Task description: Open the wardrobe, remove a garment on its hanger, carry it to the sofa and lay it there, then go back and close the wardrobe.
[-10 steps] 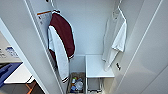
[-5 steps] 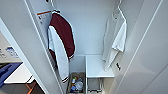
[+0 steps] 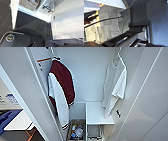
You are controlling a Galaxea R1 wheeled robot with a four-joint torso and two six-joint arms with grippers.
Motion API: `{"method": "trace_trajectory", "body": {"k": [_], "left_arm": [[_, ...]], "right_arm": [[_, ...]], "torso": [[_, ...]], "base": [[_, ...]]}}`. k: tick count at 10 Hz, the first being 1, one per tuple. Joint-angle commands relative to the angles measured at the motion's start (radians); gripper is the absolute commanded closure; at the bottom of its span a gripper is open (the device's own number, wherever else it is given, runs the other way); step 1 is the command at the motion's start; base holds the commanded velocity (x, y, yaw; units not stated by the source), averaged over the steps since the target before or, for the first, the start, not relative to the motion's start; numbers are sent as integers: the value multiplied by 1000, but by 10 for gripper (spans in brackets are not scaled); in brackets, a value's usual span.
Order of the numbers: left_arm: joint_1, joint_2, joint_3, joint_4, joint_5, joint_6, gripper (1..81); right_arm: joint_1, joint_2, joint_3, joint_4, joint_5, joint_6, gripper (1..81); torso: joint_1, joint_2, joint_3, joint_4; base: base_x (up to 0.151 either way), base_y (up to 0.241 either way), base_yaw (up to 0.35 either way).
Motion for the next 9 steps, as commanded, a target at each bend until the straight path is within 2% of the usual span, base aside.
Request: {"method": "trace_trajectory", "body": {"k": [1, 2, 3, 5, 8, 9], "left_arm": [[-175, -22, 7, -20, 40, -29, 10], [-195, -19, -9, -71, 29, -31, 10], [-213, 1, -59, -174, 11, -35, 10], [-226, 97, -242, -362, -75, -35, 10], [-270, 214, -523, -562, -83, -35, 10], [-284, 221, -562, -597, -81, -35, 10]], "right_arm": [[41, -18, 23, -14, -39, -1, 10], [42, -20, 26, -13, -39, -1, 10], [42, -18, 27, -13, -39, -1, 10], [43, -26, 47, -16, -44, -3, 10], [43, -43, 81, -31, -55, -3, 10], [43, -41, 84, -33, -56, -4, 10]], "torso": [[0, 0, 0, 0], [0, 0, 0, 0], [0, 0, 0, 0], [0, 0, 0, 0], [0, 0, 0, 0], [0, 0, 0, 0]], "base": [[0, 0, 0], [0, 0, 0], [0, 0, 0], [0, 0, 0], [0, 0, 0], [0, 0, 0]]}}
